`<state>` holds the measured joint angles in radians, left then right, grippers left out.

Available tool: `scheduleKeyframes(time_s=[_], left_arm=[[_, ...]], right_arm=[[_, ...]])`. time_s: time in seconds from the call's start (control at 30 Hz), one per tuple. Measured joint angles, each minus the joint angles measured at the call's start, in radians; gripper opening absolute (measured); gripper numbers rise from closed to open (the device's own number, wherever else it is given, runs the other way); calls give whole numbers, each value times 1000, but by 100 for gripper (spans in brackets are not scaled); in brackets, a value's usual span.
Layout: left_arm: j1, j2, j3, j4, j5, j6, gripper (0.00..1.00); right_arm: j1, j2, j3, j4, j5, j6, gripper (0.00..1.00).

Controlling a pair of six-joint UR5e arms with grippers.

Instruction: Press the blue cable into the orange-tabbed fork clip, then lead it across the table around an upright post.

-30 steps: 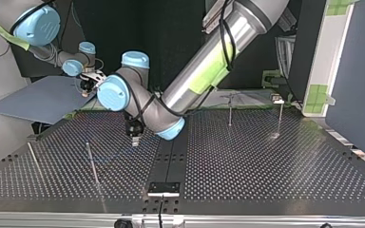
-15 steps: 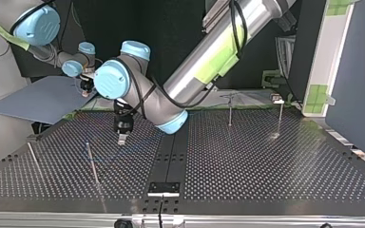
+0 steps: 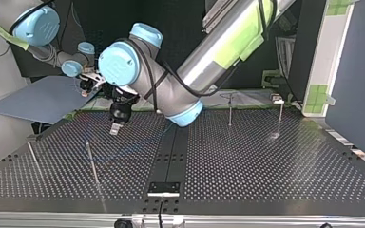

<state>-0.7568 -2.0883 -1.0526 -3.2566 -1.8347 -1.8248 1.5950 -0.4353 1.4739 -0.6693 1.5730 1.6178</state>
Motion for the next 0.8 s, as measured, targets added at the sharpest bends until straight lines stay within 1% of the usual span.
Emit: scheduleKeyframes(time_s=[0.1,0.2,0.3,0.4,0.57,0.8], left_arm=[[1,26,-11,-1,26,26,100],[3,41,-6,-2,52,52,100],[5,46,4,-2,78,77,100],[7,47,11,-2,105,89,100],[12,46,14,-3,121,76,100],[15,44,-1,5,125,35,100]], right_arm=[[0,0,0,2,-1,0,0],[0,0,0,4,-4,-1,0],[1,0,0,7,-8,-2,0],[1,0,0,10,-11,-2,0],[2,0,0,12,-13,-2,0],[1,0,0,13,-13,0,0]])
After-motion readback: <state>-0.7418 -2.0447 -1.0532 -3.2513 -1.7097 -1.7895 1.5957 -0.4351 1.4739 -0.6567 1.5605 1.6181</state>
